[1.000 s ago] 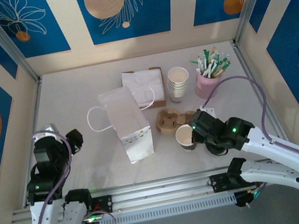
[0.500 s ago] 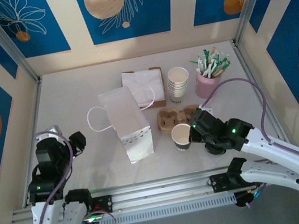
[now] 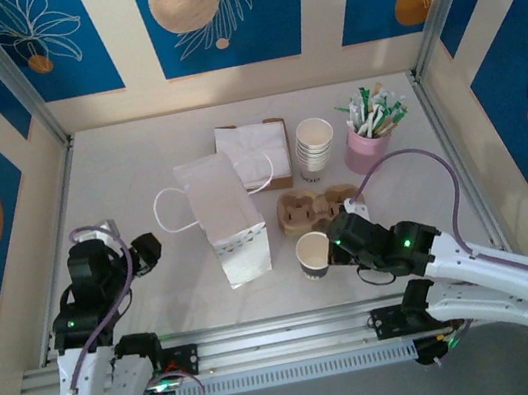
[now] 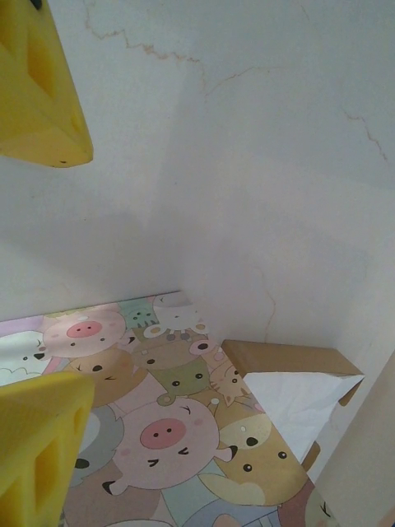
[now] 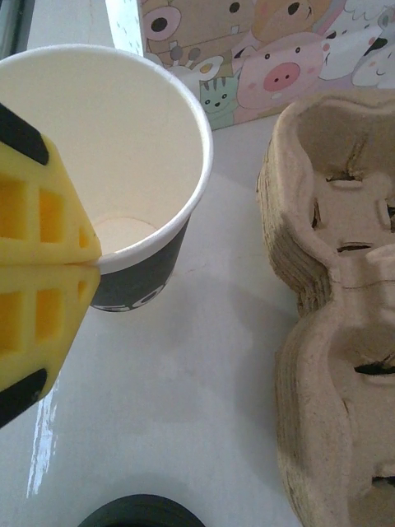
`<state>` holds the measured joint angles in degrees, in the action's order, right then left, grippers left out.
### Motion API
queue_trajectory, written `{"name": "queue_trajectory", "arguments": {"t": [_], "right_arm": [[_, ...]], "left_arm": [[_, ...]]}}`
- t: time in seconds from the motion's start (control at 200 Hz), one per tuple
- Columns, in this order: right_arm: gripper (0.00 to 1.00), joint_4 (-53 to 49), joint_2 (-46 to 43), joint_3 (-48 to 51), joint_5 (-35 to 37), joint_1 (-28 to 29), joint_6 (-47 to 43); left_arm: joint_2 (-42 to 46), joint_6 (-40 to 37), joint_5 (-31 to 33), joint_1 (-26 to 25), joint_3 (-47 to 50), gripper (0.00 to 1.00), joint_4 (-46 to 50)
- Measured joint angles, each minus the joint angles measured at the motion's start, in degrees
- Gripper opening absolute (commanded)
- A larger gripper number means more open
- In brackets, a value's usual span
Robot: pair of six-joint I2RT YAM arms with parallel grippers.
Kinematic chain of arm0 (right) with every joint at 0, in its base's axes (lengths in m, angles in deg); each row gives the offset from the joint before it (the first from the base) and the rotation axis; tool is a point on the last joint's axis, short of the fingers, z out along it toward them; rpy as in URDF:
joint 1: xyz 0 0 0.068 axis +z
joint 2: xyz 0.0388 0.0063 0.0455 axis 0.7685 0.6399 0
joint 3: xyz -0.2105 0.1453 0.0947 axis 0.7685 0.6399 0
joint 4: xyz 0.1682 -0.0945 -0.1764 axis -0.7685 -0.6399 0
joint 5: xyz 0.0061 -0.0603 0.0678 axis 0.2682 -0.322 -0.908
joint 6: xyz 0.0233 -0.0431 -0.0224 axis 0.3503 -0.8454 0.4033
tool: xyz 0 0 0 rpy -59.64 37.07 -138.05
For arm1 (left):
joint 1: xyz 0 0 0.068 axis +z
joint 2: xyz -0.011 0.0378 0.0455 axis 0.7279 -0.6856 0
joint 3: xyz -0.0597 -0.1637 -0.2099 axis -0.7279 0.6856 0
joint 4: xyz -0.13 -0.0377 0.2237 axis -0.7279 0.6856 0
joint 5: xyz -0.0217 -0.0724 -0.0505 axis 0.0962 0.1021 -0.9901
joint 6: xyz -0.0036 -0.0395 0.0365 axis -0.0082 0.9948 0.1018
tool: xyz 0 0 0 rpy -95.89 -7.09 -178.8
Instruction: Pack the takeout coffee
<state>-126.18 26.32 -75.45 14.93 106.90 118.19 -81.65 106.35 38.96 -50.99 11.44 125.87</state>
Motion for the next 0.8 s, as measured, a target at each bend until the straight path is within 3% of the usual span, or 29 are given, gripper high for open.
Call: {"name": "queue_trajectory", "arguments": {"t": [0.305, 0.425, 0.565, 0.675, 0.8], "right_arm": [[0.26, 0.55, 2.71, 0.13, 0.42, 0.11, 0.42], [0.41, -0.37, 3.13, 0.0, 0.61, 0.11, 0.35], [0.45, -6.36, 3.19, -4.04, 1.05, -0.44, 0.42], [0.62, -12.02, 2.99, -9.66, 1.27, -3.74, 0.63], [0.68, -17.77, 1.66, -13.6, 1.03, -10.78, -0.63]], "left_arm": [[-0.37, 0.0, -1.05, 0.0, 0.02, 0.67, -0.15], [-0.63, 0.0, -1.29, 0.0, 0.04, 0.67, -0.17], [-0.76, 0.0, -1.42, 0.0, 0.04, 0.67, -0.2], [-0.76, 0.0, -1.46, 0.0, 0.04, 0.68, -0.2], [-0.76, 0.0, -1.46, 0.0, 0.04, 0.68, -0.2]]}}
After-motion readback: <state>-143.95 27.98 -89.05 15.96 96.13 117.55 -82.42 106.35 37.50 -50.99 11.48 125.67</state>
